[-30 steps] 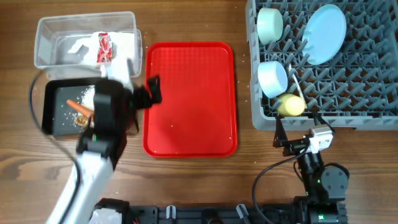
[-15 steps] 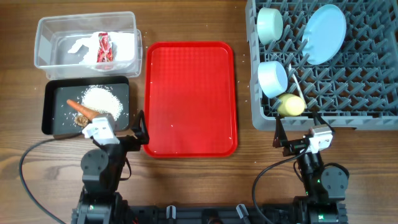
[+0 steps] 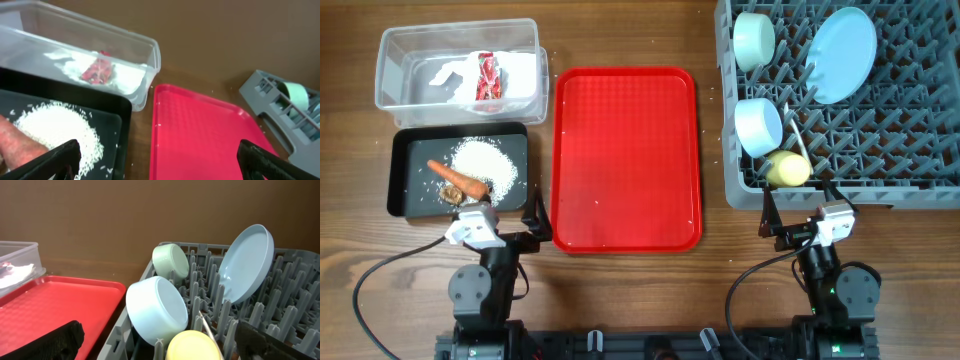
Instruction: Sort waste into correct bins and load items into the dishwasher rack
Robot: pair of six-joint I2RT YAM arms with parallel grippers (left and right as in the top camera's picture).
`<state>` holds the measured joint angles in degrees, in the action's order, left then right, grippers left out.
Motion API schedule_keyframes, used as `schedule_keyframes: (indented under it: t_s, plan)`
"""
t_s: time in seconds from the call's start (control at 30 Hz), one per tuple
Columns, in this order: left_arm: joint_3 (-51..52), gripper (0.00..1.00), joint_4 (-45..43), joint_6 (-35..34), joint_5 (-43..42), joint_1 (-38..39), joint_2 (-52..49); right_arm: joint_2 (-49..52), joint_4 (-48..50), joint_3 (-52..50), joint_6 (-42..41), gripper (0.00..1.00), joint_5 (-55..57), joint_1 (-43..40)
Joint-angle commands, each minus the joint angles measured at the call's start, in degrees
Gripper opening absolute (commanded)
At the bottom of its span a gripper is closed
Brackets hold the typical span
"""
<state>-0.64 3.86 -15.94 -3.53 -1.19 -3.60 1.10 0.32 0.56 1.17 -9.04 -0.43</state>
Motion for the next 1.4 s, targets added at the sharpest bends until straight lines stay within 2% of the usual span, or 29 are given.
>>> schedule_keyframes:
  t_s: [0.0,1.37]
  plan:
    - [0.33,1.00,0.28,0.48,-0.70,0.46,3.48,-0.31,0.31,-0.15,-0.07,1.00,-1.36,-0.09]
    - [0.33,1.00,0.22,0.48,-0.68,1.46,3.21,-0.09,0.31,-0.15,-0.07,1.00,-1.36,-0.09]
